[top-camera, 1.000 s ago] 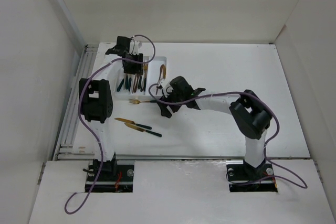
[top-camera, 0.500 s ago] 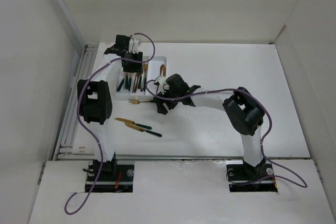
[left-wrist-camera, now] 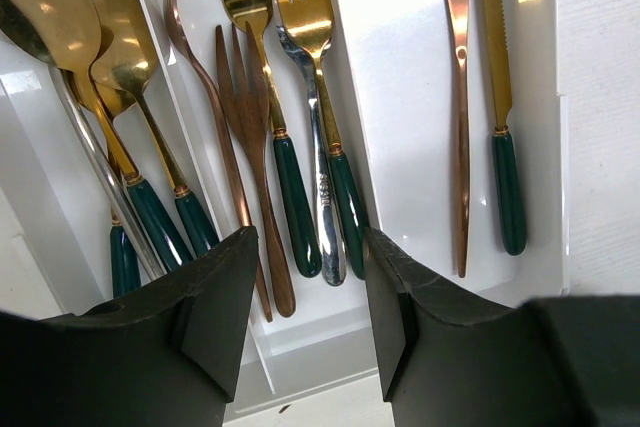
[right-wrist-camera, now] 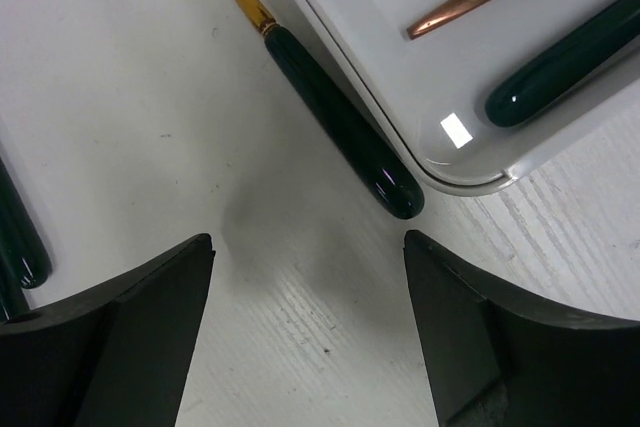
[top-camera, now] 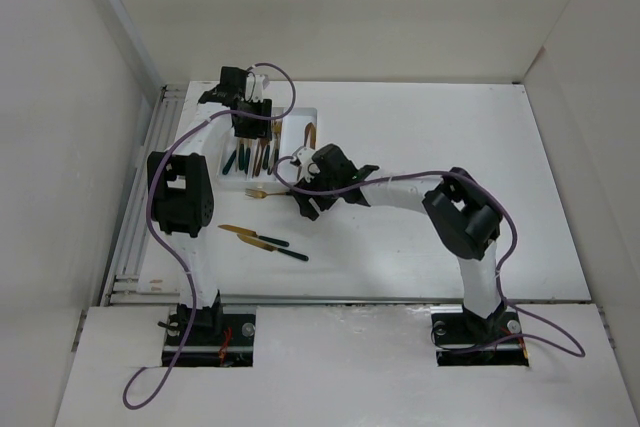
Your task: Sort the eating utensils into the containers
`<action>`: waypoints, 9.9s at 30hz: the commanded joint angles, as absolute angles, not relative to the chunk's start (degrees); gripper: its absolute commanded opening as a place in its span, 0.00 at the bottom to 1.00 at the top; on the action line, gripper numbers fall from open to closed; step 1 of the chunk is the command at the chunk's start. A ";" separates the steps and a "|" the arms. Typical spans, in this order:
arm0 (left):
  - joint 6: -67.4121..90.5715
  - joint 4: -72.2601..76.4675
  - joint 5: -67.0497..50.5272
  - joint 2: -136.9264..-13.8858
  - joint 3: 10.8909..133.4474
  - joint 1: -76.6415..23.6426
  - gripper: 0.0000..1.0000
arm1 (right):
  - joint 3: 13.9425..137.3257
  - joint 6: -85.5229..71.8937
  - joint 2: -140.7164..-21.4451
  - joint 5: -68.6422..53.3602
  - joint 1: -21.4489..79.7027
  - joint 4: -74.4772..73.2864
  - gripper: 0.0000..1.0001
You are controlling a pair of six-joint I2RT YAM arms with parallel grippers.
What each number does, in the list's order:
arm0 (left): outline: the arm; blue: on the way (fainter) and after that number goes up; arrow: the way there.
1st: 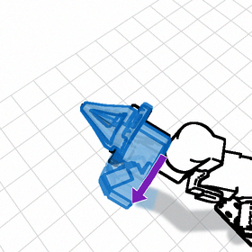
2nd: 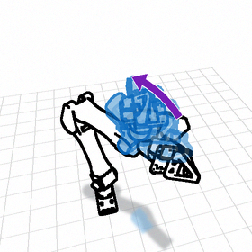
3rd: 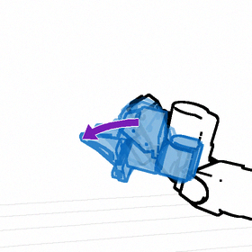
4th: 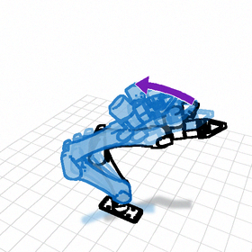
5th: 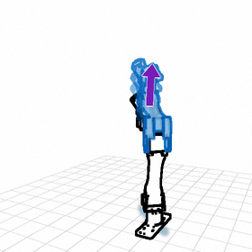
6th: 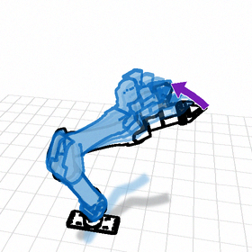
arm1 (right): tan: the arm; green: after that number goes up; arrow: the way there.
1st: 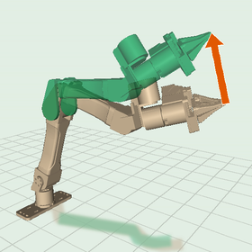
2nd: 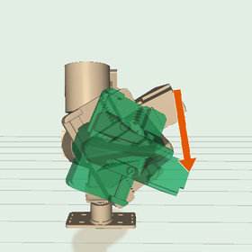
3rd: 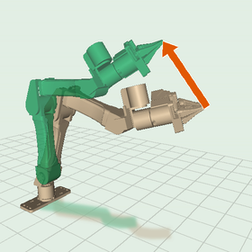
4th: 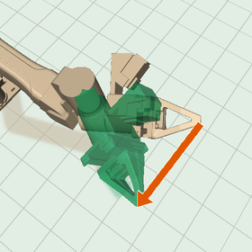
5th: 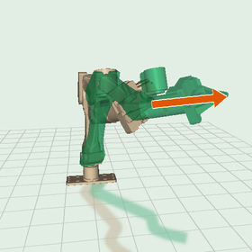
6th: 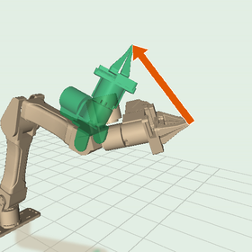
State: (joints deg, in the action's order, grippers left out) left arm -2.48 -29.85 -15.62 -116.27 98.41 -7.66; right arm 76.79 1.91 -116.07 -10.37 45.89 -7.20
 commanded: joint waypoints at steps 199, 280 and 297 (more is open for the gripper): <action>-3.52 -37.00 -9.06 -76.39 82.80 16.61 0.60 | 82.00 -8.25 -113.03 -1.59 66.09 -21.62 0.66; -0.79 -34.37 -17.05 -90.26 92.38 28.74 0.59 | 106.27 0.49 -121.91 -6.73 48.66 -12.82 0.54; -0.79 -34.37 -19.95 -91.32 92.99 28.74 0.59 | 105.21 11.61 -131.13 0.87 63.37 -31.90 0.61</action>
